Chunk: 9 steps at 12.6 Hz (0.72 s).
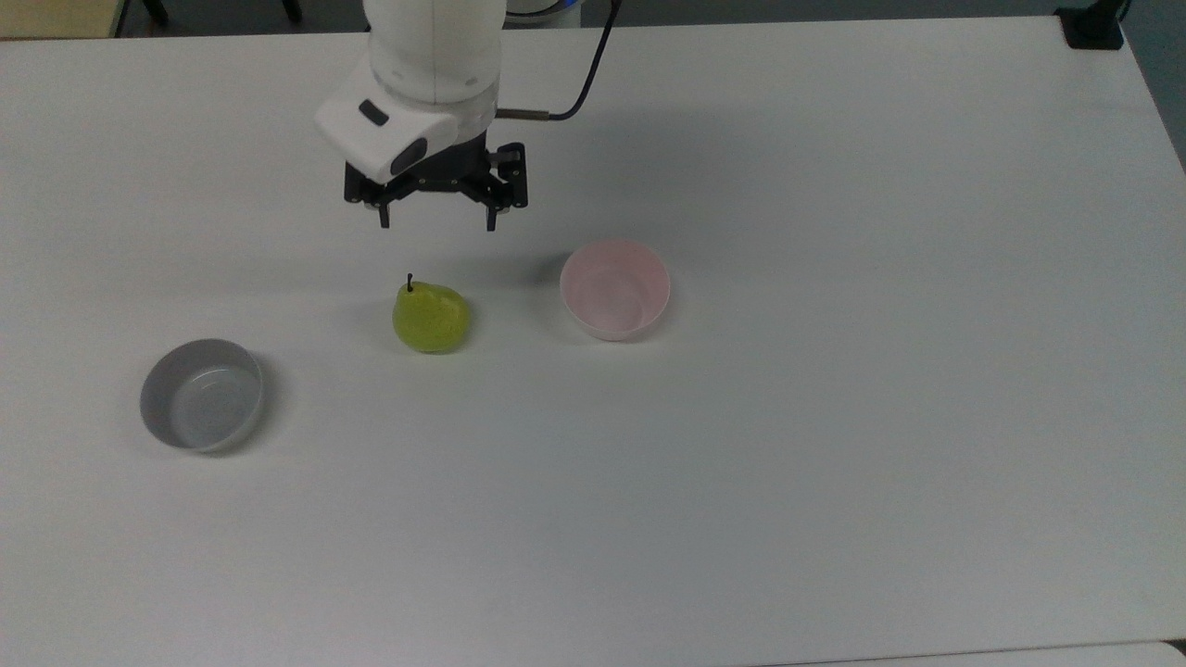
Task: Pick up a pear from the bowl
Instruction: 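Open the gripper to release the pear and raise it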
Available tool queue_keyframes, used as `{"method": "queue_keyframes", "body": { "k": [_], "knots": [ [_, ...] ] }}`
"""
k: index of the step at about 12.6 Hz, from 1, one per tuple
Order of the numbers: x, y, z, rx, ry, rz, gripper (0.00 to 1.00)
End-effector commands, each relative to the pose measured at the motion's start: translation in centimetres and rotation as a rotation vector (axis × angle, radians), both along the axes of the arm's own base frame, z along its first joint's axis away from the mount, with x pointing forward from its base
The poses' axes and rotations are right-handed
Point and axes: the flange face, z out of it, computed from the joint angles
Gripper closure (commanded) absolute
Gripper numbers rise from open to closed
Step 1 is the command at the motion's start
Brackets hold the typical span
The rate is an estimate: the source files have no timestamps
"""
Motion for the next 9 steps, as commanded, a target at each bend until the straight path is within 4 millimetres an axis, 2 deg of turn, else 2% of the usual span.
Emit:
{"method": "queue_keyframes", "body": {
  "k": [1,3,5,6,9],
  "knots": [
    [-3.7,3.0,4.9,-0.004,-0.005,-0.114,0.00],
    [-5.2,2.9,7.1,0.031,0.003,-0.152,0.00],
    [-6.1,2.8,7.8,0.053,0.023,-0.164,0.00],
    [-6.2,2.2,7.7,0.052,0.029,-0.170,0.00],
    [-6.5,2.2,7.8,0.049,0.051,-0.168,0.00]
  ]
}}
